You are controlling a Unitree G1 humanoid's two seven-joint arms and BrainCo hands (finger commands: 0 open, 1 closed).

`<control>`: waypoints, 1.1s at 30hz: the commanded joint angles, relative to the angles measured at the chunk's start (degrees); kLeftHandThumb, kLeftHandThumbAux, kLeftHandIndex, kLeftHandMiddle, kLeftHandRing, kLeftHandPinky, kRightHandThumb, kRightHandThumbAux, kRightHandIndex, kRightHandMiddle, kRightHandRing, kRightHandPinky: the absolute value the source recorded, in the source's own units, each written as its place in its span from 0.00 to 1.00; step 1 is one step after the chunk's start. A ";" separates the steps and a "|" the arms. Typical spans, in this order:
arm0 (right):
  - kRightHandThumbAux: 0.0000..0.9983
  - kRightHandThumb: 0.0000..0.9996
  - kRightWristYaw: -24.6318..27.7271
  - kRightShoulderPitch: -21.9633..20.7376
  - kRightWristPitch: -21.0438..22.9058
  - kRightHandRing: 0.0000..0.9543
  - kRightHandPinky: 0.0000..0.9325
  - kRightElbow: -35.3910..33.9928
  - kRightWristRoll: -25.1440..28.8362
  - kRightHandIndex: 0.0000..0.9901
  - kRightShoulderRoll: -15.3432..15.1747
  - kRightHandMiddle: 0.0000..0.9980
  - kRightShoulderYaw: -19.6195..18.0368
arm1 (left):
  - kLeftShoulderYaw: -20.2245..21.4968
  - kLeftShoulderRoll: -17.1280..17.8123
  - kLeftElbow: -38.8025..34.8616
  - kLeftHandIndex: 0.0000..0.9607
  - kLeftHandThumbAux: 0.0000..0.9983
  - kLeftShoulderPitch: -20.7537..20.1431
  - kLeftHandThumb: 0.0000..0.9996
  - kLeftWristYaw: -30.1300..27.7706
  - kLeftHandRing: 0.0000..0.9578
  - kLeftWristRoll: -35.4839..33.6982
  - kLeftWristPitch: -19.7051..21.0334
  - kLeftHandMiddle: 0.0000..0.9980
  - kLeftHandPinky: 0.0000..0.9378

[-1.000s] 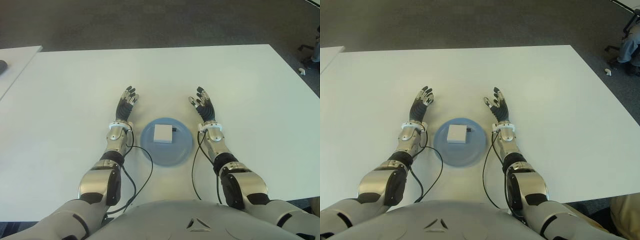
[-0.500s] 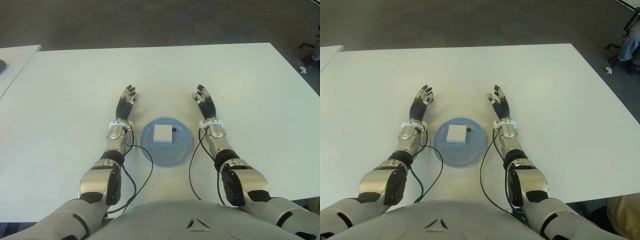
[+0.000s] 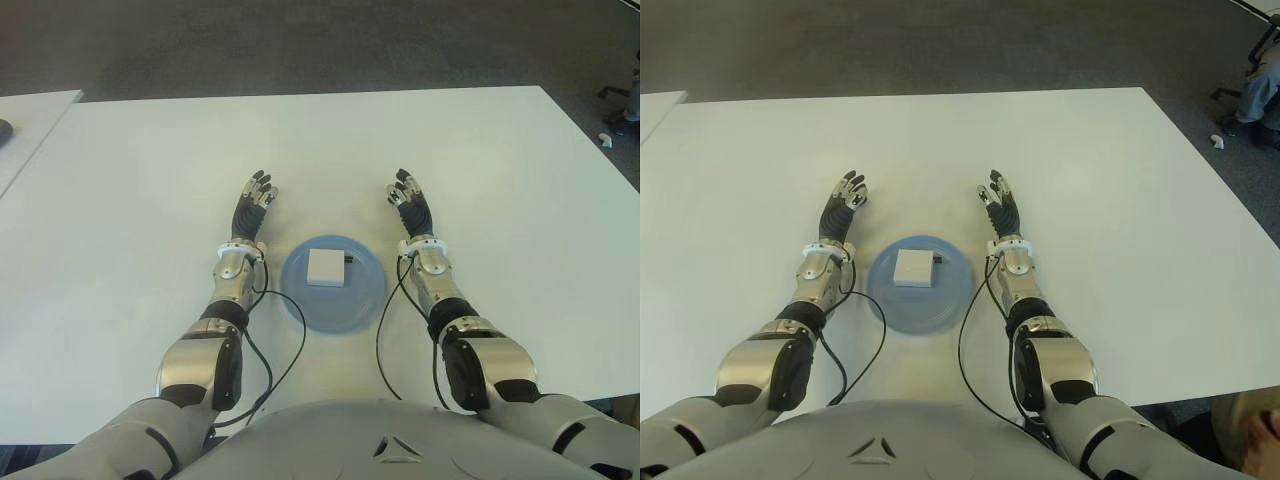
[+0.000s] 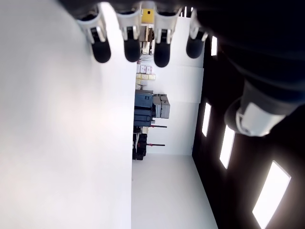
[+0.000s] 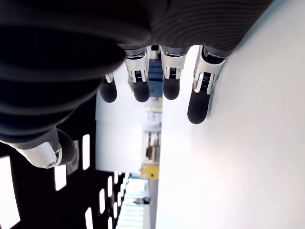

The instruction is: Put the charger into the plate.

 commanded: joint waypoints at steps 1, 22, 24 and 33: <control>0.46 0.13 -0.53 8.63 11.23 0.00 0.02 6.22 1.83 0.00 1.00 0.00 -1.14 | -0.14 -0.64 6.68 0.09 0.54 6.40 0.00 -0.68 0.10 0.64 8.73 0.12 0.10; 0.57 0.14 -2.07 10.05 8.27 0.00 0.01 4.78 2.30 0.00 1.04 0.00 -2.91 | -0.56 -0.27 6.82 0.07 0.53 6.65 0.00 -1.04 0.08 1.18 7.95 0.10 0.08; 0.58 0.14 -1.94 10.26 8.01 0.00 0.01 4.59 2.33 0.00 1.10 0.00 -2.95 | -0.55 -0.32 6.69 0.07 0.53 6.72 0.00 -1.14 0.08 1.15 7.76 0.10 0.09; 0.59 0.15 -2.04 10.96 7.32 0.00 0.01 3.76 2.08 0.00 1.34 0.00 -2.79 | -0.36 -0.35 6.83 0.08 0.54 6.41 0.00 -1.15 0.09 1.06 8.08 0.11 0.09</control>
